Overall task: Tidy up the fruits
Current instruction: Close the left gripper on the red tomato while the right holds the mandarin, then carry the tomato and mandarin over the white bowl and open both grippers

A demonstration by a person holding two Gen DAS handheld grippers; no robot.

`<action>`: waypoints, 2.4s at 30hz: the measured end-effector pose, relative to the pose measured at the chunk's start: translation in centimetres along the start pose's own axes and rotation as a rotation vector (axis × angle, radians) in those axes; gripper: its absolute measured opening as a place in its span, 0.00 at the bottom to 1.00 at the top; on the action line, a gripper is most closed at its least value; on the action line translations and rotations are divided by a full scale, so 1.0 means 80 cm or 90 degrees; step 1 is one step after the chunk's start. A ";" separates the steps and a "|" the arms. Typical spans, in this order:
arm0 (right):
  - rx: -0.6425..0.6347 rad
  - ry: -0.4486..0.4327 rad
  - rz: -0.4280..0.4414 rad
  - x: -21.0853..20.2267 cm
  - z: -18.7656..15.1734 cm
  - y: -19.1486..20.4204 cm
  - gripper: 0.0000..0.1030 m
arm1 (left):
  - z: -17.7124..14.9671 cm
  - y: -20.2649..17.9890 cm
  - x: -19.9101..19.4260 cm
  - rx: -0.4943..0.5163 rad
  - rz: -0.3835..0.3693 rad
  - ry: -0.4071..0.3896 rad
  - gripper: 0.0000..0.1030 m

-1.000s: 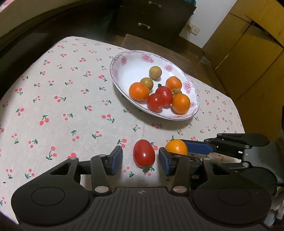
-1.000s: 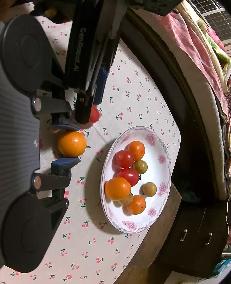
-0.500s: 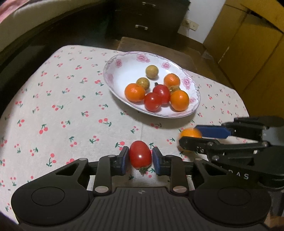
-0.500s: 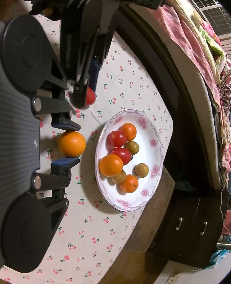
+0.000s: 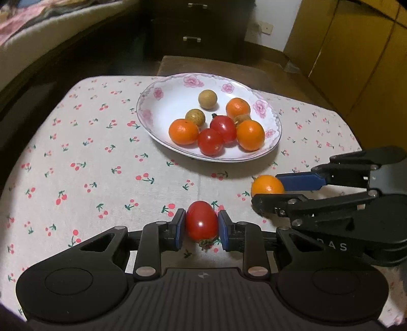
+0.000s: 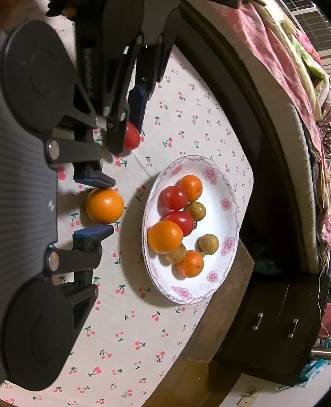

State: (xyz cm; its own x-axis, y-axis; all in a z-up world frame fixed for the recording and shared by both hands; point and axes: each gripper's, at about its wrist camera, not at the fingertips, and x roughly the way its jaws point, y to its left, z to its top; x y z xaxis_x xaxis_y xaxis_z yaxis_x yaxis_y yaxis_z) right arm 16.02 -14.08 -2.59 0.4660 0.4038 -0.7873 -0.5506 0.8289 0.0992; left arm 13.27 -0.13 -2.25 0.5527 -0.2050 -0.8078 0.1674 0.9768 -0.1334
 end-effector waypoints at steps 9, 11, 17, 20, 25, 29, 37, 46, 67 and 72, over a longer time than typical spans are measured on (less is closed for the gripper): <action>-0.013 0.005 -0.003 0.006 -0.002 0.003 0.23 | 0.000 0.000 -0.001 0.008 0.000 -0.002 0.34; -0.017 0.003 -0.002 0.003 -0.003 0.004 0.23 | 0.001 0.000 -0.002 0.008 -0.001 -0.001 0.33; -0.012 -0.027 0.001 -0.015 0.007 0.005 0.23 | 0.007 -0.001 -0.012 0.006 -0.003 -0.017 0.33; -0.006 -0.044 0.000 -0.024 0.014 0.004 0.23 | 0.011 -0.003 -0.016 0.004 -0.006 -0.024 0.33; 0.003 -0.065 -0.001 -0.033 0.023 -0.001 0.23 | 0.023 -0.003 -0.022 -0.002 -0.009 -0.039 0.33; 0.008 -0.081 -0.009 -0.037 0.033 -0.007 0.23 | 0.039 -0.004 -0.020 -0.005 -0.005 -0.053 0.33; 0.029 -0.112 -0.022 -0.029 0.060 -0.028 0.23 | 0.074 0.001 -0.007 -0.013 0.011 -0.079 0.33; 0.050 -0.116 -0.029 -0.003 0.073 -0.053 0.23 | 0.093 0.005 0.026 -0.022 0.018 -0.077 0.32; 0.076 -0.116 -0.028 0.007 0.090 -0.063 0.24 | 0.103 0.013 0.032 -0.051 0.027 -0.074 0.40; 0.080 -0.121 -0.034 0.003 0.087 -0.065 0.24 | 0.104 0.008 0.036 -0.040 0.030 -0.071 0.44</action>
State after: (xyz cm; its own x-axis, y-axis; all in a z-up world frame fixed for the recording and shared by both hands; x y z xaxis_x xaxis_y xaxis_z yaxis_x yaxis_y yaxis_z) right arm 23.83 -15.62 0.98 0.6209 0.4143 -0.6655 -0.4369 0.8878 0.1450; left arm 21.76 -0.57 0.16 0.6471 -0.1610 -0.7452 0.0899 0.9867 -0.1351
